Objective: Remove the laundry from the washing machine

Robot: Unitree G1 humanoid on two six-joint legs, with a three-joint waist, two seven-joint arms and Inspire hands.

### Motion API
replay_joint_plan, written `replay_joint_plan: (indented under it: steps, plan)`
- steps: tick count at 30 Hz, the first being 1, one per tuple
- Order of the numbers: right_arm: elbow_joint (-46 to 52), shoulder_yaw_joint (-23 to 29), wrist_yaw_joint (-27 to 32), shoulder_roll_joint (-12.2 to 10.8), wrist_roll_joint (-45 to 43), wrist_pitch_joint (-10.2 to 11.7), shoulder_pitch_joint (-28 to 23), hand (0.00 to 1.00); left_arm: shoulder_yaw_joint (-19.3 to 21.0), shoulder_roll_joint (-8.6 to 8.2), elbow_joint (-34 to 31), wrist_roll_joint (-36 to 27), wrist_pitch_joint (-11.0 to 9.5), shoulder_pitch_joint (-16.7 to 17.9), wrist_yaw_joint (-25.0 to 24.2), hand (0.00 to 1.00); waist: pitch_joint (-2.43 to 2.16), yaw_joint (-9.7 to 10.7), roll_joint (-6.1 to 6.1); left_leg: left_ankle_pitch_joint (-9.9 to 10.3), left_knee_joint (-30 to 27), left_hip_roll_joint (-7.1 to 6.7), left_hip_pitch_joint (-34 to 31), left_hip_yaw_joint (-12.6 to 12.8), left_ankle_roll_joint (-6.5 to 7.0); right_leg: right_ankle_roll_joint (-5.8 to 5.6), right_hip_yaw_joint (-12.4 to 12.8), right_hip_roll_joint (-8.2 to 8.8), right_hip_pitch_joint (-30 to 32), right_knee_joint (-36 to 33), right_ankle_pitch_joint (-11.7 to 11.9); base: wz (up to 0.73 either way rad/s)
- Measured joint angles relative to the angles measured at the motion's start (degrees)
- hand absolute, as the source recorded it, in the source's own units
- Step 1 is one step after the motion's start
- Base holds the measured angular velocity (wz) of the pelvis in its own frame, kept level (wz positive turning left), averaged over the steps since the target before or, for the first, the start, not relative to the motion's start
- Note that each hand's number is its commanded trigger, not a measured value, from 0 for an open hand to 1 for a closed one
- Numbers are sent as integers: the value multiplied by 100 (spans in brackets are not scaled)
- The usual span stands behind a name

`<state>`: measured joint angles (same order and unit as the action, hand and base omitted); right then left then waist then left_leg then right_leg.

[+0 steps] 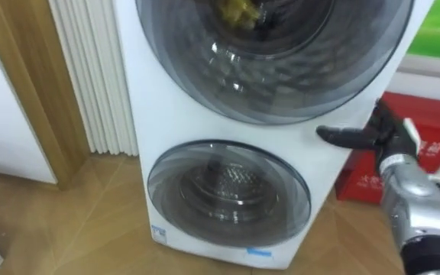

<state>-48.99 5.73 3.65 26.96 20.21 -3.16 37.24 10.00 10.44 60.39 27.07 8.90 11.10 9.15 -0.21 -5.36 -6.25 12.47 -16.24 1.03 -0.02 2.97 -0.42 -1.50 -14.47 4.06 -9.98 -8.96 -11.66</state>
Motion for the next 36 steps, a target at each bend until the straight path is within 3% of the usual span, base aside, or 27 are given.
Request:
replay_joint_plan:
  steps: [7, 13, 17, 20, 24, 27, 36]
  plan:
    - [381, -244, -9, 252, -7, -307, 192, 0, -2, 4, -23, -2, 9, 42, -20, 0, -19, 57, -93, -3, 88, -2, 44, 11, -1, 0, -32, 4, 6, -10, 0, -1]
    - [393, -391, 15, 499, -27, -399, 314, 0, -14, 36, -72, -14, 59, 23, -21, 0, -27, 84, -208, -3, 96, -1, 72, 5, -1, 0, -36, 4, -1, -17, 0, 0]
    - [394, -484, 19, 533, -50, -691, 692, 0, -9, 67, -93, -40, 67, 57, -23, 0, -27, 221, -216, -4, 84, 11, -1, 28, 1, 0, -29, 7, 115, -106, 0, -3]
    - [393, -692, 20, 671, -23, -764, 875, 0, -12, 95, -135, -43, 55, 62, -23, 0, -28, 250, -216, -10, 75, 11, -65, 75, 11, 0, -30, 17, 190, -121, 0, -7]
    - [582, -789, -3, 841, -38, -809, 985, 0, -8, 138, -187, -57, 61, 93, -23, 0, -30, 338, -235, -40, 87, 11, -150, 83, 19, 0, -30, 27, 312, -176, 0, -1]
    - [915, -916, -9, 1138, -36, -830, 1104, 0, -10, 155, -190, -58, 70, 94, -22, 0, -33, 338, -266, -40, 93, 11, -136, 72, 19, 0, -30, 26, 296, -175, 0, 0]
    - [921, -914, 4, 1168, -40, -843, 1111, 0, -19, 178, -197, -61, 103, 77, -22, 0, -39, 373, -317, -41, 88, 8, -138, -4, 16, 0, -134, 20, 262, -169, 0, 3]
